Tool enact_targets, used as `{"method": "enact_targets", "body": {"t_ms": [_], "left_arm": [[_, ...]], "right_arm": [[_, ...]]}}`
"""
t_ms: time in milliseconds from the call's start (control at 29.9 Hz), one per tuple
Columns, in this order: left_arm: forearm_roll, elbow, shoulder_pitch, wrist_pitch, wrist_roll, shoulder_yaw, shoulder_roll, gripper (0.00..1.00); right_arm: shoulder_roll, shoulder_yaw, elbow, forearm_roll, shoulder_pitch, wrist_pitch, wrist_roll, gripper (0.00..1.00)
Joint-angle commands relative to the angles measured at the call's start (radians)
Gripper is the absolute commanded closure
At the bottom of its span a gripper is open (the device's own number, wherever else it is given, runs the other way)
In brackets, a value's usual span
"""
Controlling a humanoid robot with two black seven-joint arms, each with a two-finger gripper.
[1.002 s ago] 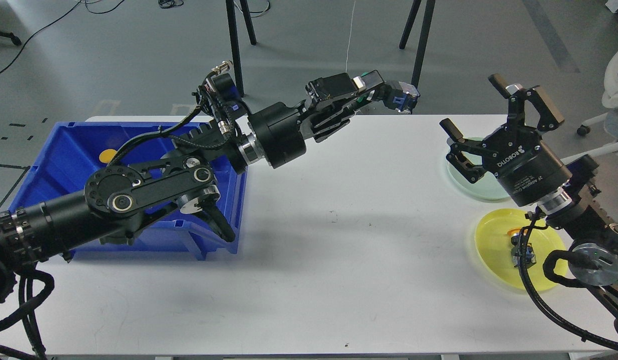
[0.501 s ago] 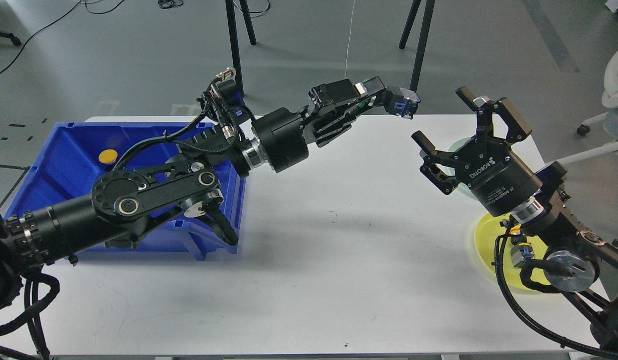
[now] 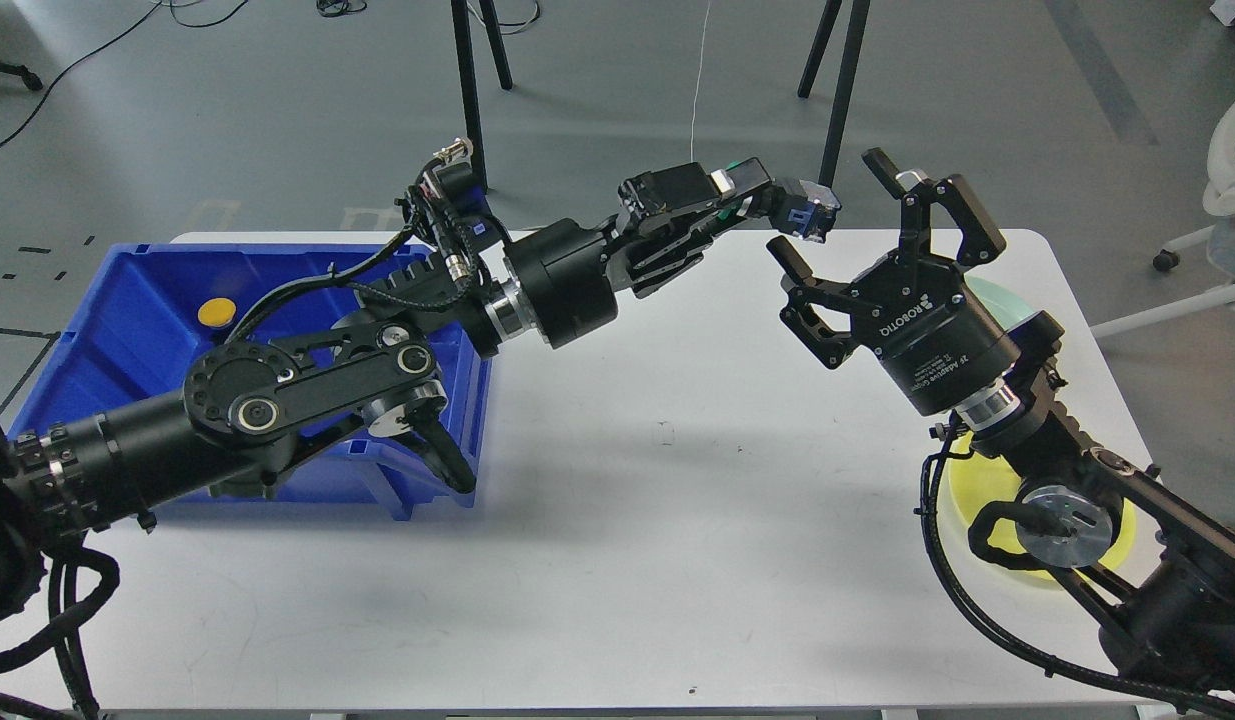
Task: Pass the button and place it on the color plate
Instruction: 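Grasp the green button from the left gripper with the right gripper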
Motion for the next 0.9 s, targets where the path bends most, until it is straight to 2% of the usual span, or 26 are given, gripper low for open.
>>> {"method": "enact_targets", "body": {"t_ms": [0, 267, 434, 635, 869], "left_arm": [[0.0, 0.0, 0.0, 0.001, 0.0, -0.002, 0.0, 0.75], [0.0, 0.0, 0.0, 0.001, 0.0, -0.002, 0.0, 0.75], [0.0, 0.0, 0.0, 0.001, 0.0, -0.002, 0.0, 0.75], [0.0, 0.0, 0.002, 0.001, 0.0, -0.002, 0.0, 0.75], [0.0, 0.0, 0.002, 0.001, 0.0, 0.0, 0.0, 0.73]], "right_arm": [[0.001, -0.034, 0.0, 0.0, 0.022, -0.008, 0.0, 0.08], [-0.007, -0.031, 0.005, 0.0, 0.023, -0.012, 0.0, 0.37], [-0.013, -0.024, 0.005, 0.0, 0.021, -0.026, 0.0, 0.45], [-0.013, -0.032, 0.006, 0.0, 0.021, -0.031, 0.0, 0.62], [-0.015, -0.035, 0.006, 0.0, 0.021, -0.031, 0.0, 0.78]]}}
